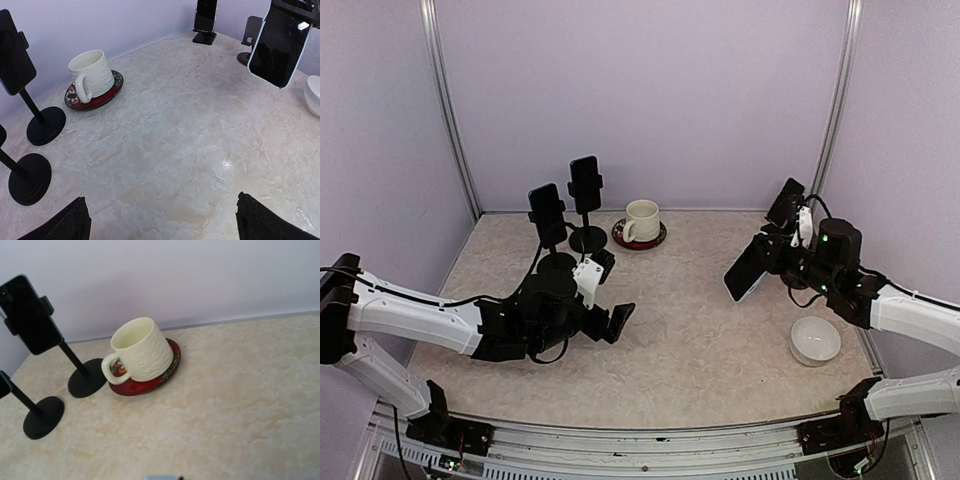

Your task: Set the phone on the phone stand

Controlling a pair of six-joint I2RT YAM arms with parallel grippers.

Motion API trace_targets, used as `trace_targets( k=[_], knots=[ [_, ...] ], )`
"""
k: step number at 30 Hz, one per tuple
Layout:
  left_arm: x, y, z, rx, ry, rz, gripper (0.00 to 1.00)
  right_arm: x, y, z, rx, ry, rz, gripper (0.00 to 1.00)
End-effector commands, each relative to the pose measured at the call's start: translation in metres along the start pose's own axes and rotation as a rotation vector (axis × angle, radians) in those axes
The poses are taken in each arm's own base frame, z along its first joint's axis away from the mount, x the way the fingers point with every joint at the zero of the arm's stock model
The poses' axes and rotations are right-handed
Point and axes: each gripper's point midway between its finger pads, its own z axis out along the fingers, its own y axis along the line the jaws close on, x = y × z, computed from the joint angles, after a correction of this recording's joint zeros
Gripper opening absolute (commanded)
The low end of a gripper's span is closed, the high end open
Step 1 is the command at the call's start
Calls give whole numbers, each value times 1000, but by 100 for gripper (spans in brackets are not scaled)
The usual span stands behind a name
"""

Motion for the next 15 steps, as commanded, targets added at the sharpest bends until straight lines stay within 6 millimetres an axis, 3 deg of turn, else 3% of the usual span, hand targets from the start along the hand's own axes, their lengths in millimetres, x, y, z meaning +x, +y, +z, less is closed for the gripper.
trace_targets(
  k=[1, 8, 15],
  knots=[
    [-7, 1, 3, -4, -19, -17, 99, -19, 1, -7, -3, -72, -7, 0],
    [-7, 1, 3, -1, -16, -16, 99, -33, -4, -18, 39, -116, -18, 0],
    [-7, -1, 3, 8, -19, -21, 99, -48, -26, -33, 167, -142, -97, 0]
  ],
)
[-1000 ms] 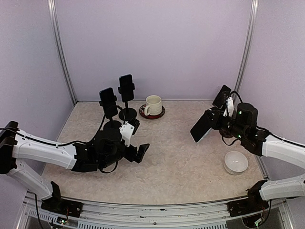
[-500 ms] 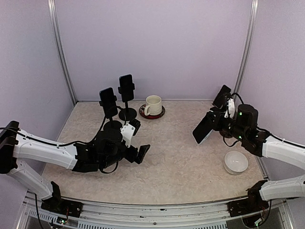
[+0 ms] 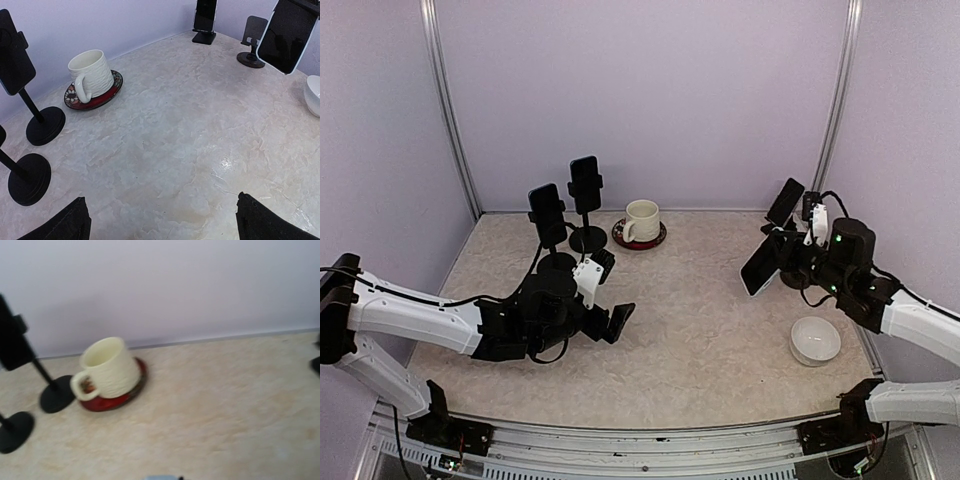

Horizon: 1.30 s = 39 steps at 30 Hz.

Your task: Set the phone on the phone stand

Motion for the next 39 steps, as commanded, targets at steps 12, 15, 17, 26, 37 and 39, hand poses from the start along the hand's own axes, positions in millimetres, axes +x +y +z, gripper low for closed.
trace_targets(
  k=[12, 15, 17, 26, 37, 39],
  knots=[
    [-11, -2, -1, 15, -24, -22, 99, -56, -57, -17, 184, -108, -77, 0],
    [-11, 0, -2, 11, -24, -18, 99, -60, -67, -14, 155, -87, -105, 0],
    [-10, 1, -3, 6, -23, -17, 99, -63, -72, -12, 132, -79, -115, 0],
    [-12, 2, -5, 6, -24, -16, 99, -76, -95, -2, 75, -47, -169, 0],
    [-17, -2, -3, 18, -20, -8, 99, -93, -122, 7, 33, -45, -157, 0],
    [-17, 0, -4, 11, -21, -6, 99, -92, -125, 13, 24, -32, -167, 0]
  ],
)
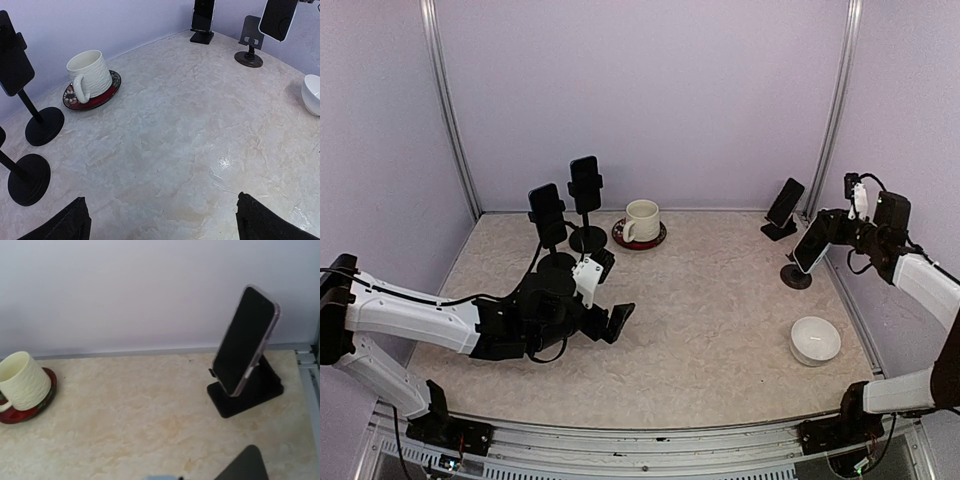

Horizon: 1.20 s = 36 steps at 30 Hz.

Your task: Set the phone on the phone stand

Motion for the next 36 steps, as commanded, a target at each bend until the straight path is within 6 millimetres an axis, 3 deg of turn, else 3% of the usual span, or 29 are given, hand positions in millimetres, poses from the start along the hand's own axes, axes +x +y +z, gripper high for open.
trace_targets(
  k=[1, 15, 36],
  knots=[
    [-15, 1, -2, 0, -25, -8, 99, -36, 9, 5, -79, -82, -64, 0],
    [-8, 2, -5, 2, -10, -17, 99, -41, -13, 27, -65, -72, -94, 0],
    [-3, 1, -4, 4, 0, -15, 99, -28, -36, 61, -79, -36, -133, 0]
  ],
)
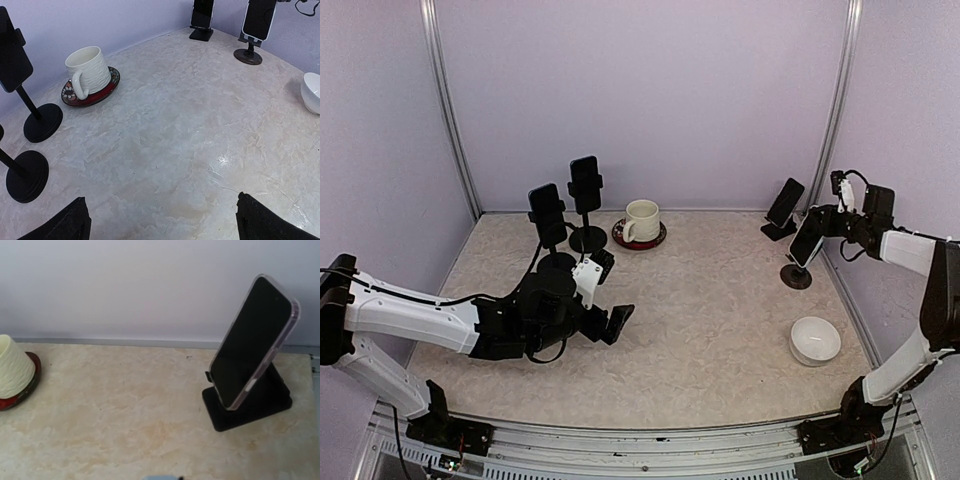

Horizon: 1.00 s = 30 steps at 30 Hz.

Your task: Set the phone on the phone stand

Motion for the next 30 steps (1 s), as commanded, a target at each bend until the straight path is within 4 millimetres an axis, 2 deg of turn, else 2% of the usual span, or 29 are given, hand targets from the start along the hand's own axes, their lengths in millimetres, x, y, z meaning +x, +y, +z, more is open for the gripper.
trace_targets(
  k=[1, 15, 30],
  knots=[
    [-5, 3, -3, -6, -16, -6, 99, -39, -4, 0, -5, -101, -87, 0],
    [-2, 4, -3, -10, -10, -5, 99, -18, -23, 20, -10, -43, -82, 0],
    [-4, 6, -8, -13, -15, -13, 99, 7, -27, 33, -50, 23, -38, 0]
  ],
)
